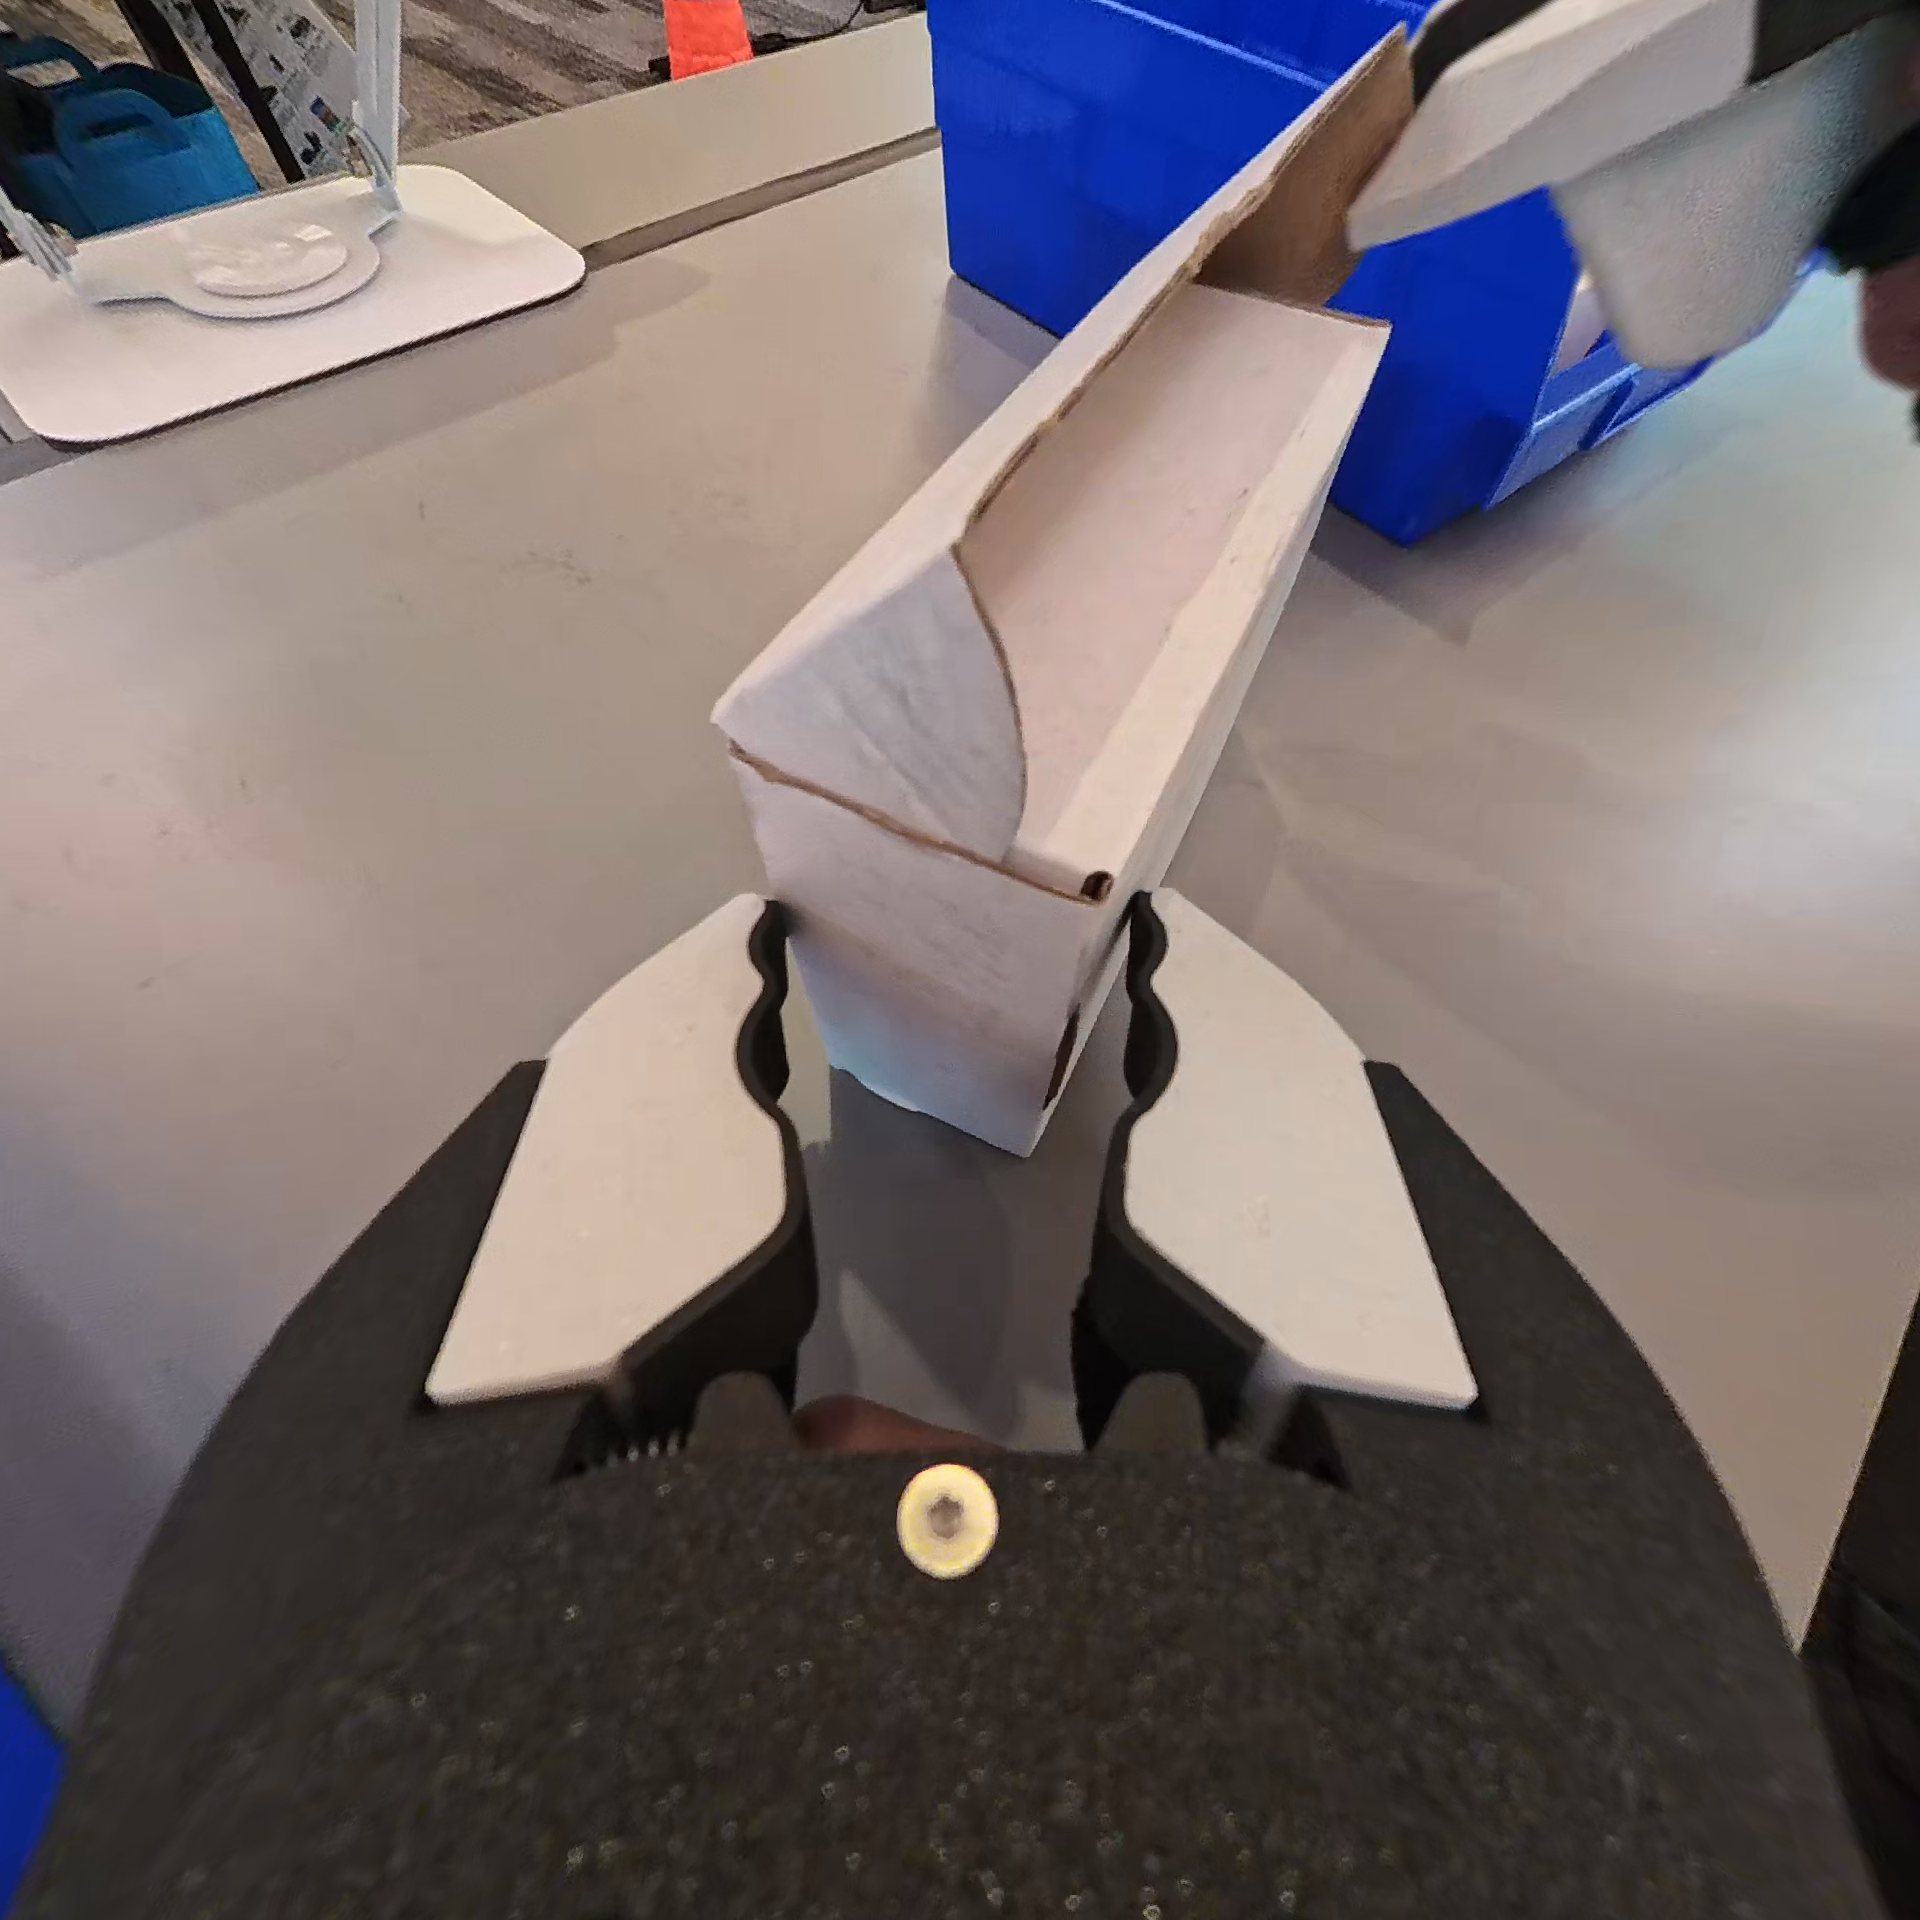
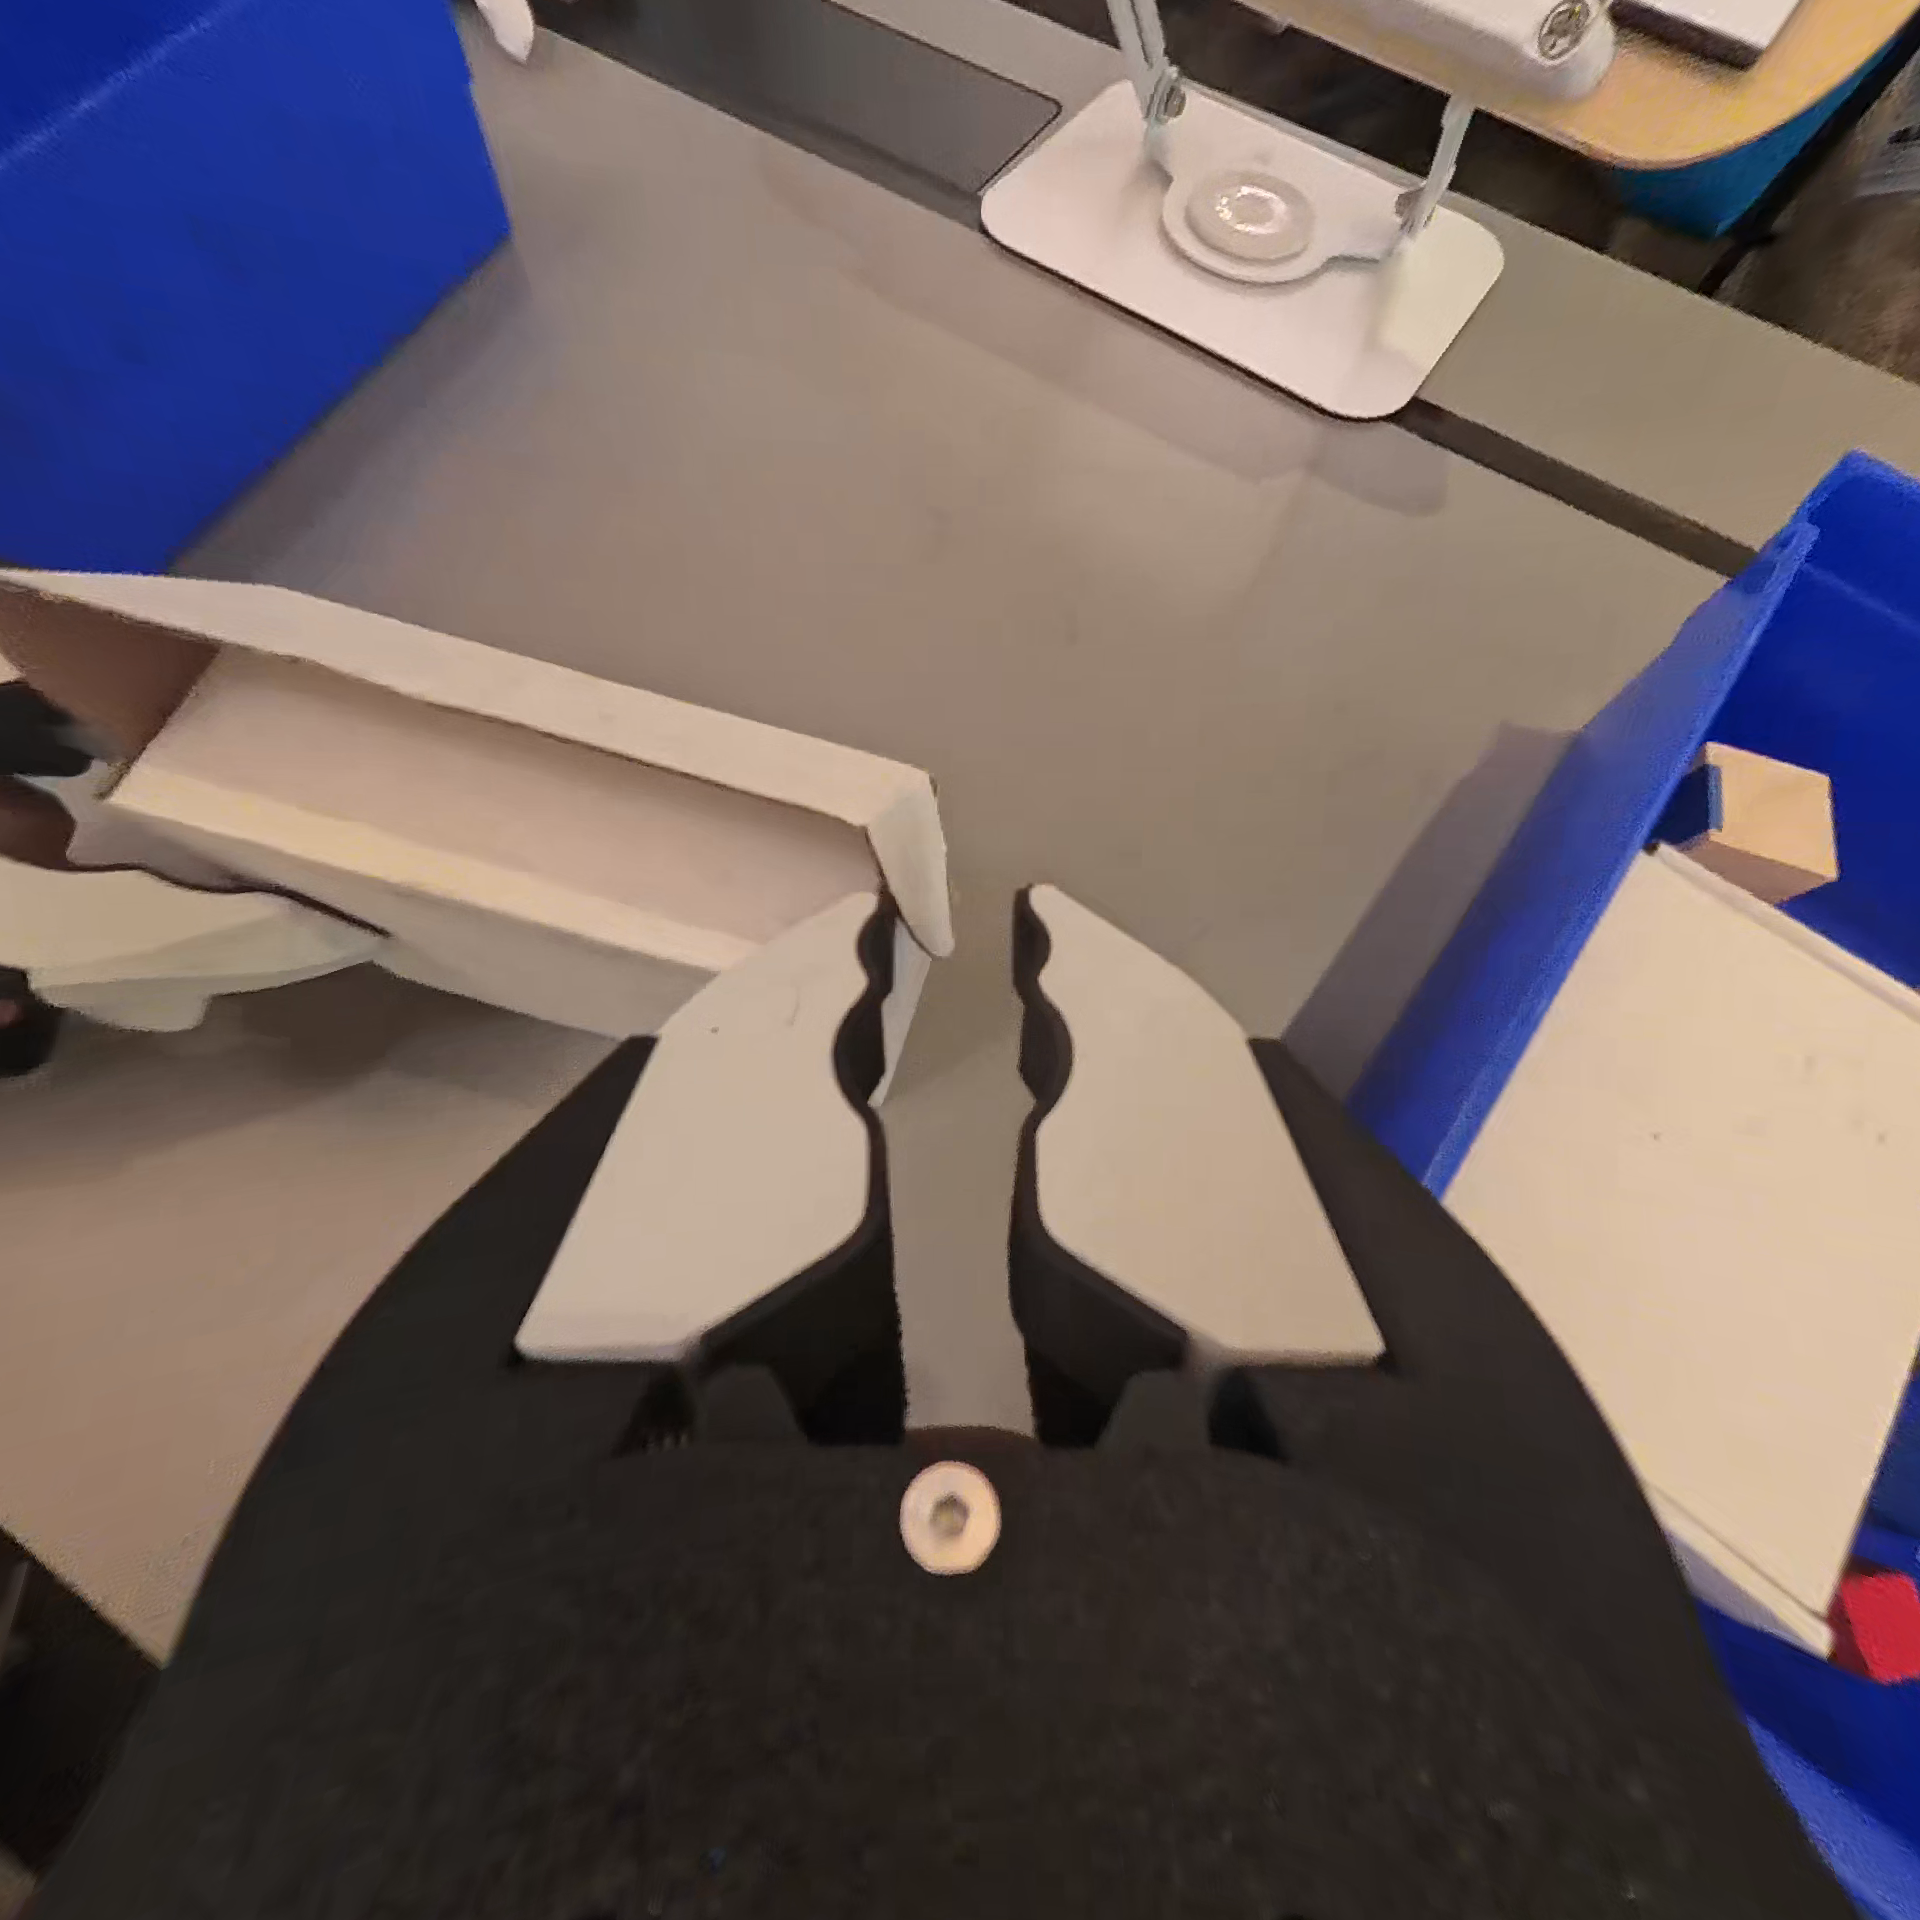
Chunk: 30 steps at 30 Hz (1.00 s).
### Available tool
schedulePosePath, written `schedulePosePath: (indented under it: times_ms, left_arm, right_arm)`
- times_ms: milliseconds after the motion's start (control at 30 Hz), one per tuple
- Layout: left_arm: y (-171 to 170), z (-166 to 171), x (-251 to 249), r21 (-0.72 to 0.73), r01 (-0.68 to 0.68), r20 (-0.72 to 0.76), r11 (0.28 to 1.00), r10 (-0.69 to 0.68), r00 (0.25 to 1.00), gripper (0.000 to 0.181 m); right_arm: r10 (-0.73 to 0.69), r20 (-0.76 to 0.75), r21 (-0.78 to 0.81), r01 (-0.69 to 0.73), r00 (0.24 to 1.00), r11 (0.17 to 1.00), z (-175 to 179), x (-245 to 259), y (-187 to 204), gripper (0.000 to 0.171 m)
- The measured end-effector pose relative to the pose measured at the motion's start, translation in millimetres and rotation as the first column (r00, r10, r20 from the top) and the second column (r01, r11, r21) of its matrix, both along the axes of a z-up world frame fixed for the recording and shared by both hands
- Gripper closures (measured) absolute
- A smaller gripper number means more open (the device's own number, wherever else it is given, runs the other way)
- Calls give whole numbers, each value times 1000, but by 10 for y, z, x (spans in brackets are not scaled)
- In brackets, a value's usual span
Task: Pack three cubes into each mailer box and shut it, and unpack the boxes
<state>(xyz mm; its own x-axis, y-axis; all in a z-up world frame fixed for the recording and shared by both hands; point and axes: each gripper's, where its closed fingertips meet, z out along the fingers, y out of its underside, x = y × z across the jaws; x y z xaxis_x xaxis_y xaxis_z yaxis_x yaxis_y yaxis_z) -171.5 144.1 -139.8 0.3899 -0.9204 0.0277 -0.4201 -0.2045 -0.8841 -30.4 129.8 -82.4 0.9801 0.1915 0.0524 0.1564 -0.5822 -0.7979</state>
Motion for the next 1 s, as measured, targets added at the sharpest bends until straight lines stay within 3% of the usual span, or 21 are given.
schedulePosePath:
  times_ms: [67, 300, 900, 1000]
  left_arm:
    - [5, 0, 0, 0, -4, 4, 1000, 4, 1000, 119]
    - [-22, 3, -3, 25, 0, -10, 1000, 0, 1000, 119]
    - [1, 1, -17, 0, -2, -5, 1000, 2, 1000, 120]
    - [-3, -1, -15, 7, -3, -12, 1000, 4, 1000, 120]
  right_arm:
    - [21, -24, -2, -21, 999, 1000, -7, -45, 50, 165]
    - [-76, -220, -147, 44, 973, 988, 147, -130, 93, 169]
    - [-70, -183, -141, 44, 981, 989, 16, -165, 41, 168]
    - [-85, -143, -115, 69, 986, 991, 112, -137, -6, 155]
